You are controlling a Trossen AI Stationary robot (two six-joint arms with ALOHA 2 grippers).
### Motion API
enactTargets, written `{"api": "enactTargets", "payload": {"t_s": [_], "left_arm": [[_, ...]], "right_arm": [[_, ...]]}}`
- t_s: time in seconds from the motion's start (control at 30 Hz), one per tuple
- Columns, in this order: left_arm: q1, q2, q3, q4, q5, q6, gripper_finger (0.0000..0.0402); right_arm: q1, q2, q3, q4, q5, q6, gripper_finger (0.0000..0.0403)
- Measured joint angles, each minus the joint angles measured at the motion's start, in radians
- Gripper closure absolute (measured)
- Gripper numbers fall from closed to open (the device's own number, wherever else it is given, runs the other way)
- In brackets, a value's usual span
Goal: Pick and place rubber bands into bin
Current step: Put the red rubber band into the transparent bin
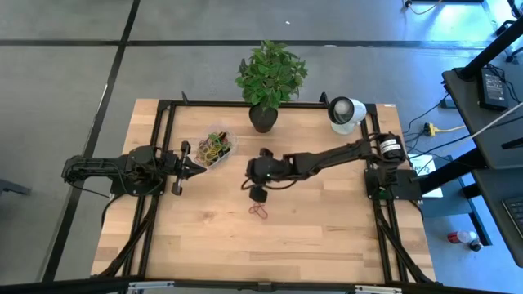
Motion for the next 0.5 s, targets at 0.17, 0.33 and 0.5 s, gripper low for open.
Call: {"api": "enactTargets", "payload": {"t_s": [0.17, 0.33, 0.5], "left_arm": [[0.000, 0.000, 0.000, 0.000, 0.000, 0.000, 0.0393], [0.000, 0.000, 0.000, 0.000, 0.000, 0.000, 0.0395], [0.000, 0.000, 0.000, 0.000, 0.000, 0.000, 0.0393]], "right_arm": [[0.041, 0.001, -0.005, -0.164, -0.073, 0.027, 0.0350], [0.115, 0.002, -0.045, -0.160, -0.103, 0.023, 0.0302], [0.157, 0.032, -0.068, -0.089, -0.054, 0.000, 0.0268]]}}
